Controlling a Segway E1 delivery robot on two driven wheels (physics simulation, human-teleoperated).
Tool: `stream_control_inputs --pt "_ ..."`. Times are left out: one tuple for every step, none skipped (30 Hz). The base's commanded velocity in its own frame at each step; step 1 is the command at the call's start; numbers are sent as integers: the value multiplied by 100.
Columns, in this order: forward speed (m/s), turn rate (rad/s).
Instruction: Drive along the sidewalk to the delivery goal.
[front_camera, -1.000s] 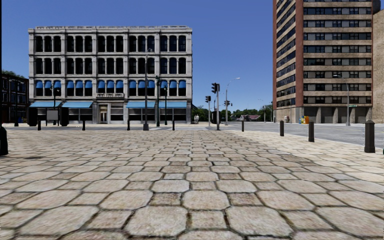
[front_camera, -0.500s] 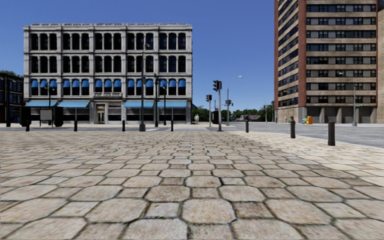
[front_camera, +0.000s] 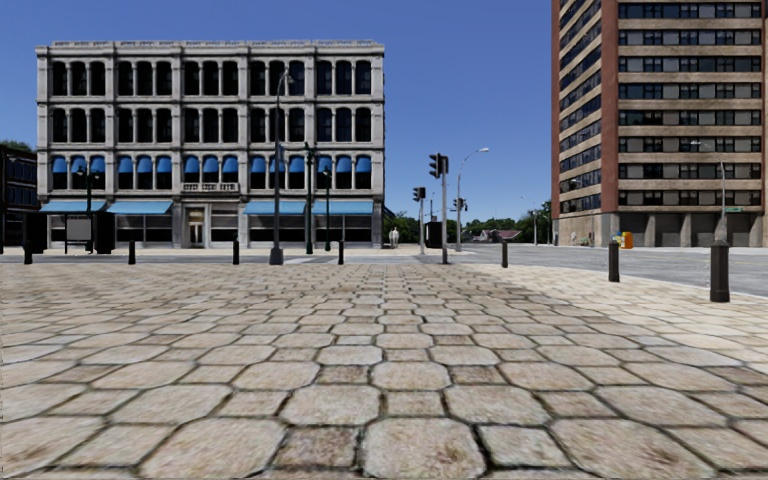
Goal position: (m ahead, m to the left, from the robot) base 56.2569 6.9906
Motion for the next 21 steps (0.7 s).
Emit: stream_control_inputs --pt "200 -1" --pt "200 -1" --pt "200 -1" --pt "200 -1" --pt "200 -1" --pt "200 -1" --pt "200 -1" --pt "200 -1" --pt "200 -1" --pt "200 -1" --pt "200 -1" --pt "200 -1" --pt "200 -1" --pt "200 -1" --pt "200 -1" --pt "200 -1" --pt "200 -1" --pt "200 -1" --pt "200 -1" --pt "200 -1" --pt "200 -1"
